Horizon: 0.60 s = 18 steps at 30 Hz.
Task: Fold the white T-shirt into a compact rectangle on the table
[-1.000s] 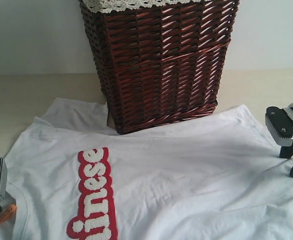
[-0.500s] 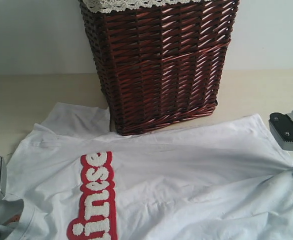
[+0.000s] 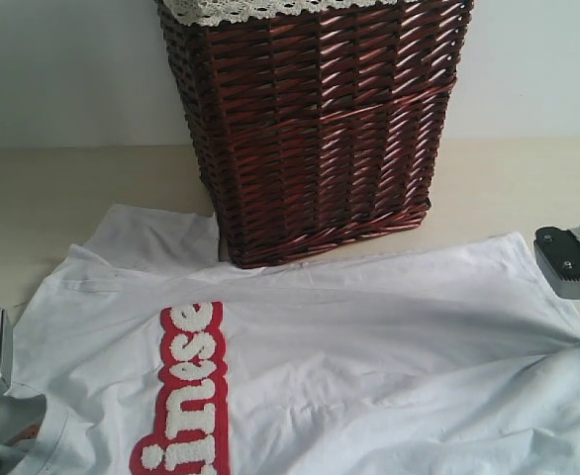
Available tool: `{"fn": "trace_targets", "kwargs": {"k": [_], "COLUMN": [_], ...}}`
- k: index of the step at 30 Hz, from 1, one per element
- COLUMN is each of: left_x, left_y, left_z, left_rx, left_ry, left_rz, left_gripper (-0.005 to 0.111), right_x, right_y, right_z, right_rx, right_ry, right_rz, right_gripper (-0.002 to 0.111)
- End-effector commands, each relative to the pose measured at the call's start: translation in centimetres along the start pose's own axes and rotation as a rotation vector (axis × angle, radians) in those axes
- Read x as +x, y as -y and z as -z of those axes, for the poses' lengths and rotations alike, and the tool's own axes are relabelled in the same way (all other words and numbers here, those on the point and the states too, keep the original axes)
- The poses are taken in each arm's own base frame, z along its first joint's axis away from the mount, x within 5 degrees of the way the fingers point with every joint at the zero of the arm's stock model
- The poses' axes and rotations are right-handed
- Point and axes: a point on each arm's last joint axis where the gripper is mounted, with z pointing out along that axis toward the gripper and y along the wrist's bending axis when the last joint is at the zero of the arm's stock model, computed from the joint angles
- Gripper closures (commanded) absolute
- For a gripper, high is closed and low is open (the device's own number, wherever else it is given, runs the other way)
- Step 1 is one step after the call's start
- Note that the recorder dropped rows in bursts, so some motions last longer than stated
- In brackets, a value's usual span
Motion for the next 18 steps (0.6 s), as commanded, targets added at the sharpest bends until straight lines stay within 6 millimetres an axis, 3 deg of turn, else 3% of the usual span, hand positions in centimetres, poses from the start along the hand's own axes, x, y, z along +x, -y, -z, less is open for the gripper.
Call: {"fn": "trace_targets", "kwargs": {"k": [1, 6, 12, 14, 16, 18], "left_x": [0.35, 0.35, 0.35, 0.35, 0.35, 0.35], "left_y": [0.59, 0.57, 0.57, 0.57, 0.57, 0.57], "left_z": [-0.39, -0.39, -0.39, -0.39, -0.39, -0.39], "left_rx": [0.043, 0.041, 0.041, 0.041, 0.041, 0.041], "left_ry": [-0.023, -0.023, -0.023, -0.023, -0.023, -0.023], "left_rz": [-0.014, -0.014, -0.014, -0.014, -0.014, -0.014], "left_gripper": [0.107, 0.107, 0.107, 0.107, 0.107, 0.107], "right_x": [0.47, 0.47, 0.47, 0.47, 0.47, 0.47], "right_y": [-0.28, -0.22, -0.22, -0.22, -0.22, -0.22], "right_z": [-0.87, -0.87, -0.87, -0.87, -0.87, -0.87], "right_rx": [-0.045, -0.04, -0.04, -0.04, -0.04, -0.04], "right_ry": [-0.016, -0.016, -0.016, -0.016, -0.016, -0.016], "right_rz": [0.001, 0.011, 0.011, 0.011, 0.011, 0.011], "right_gripper": [0.108, 0.106, 0.076, 0.071, 0.076, 0.088]}}
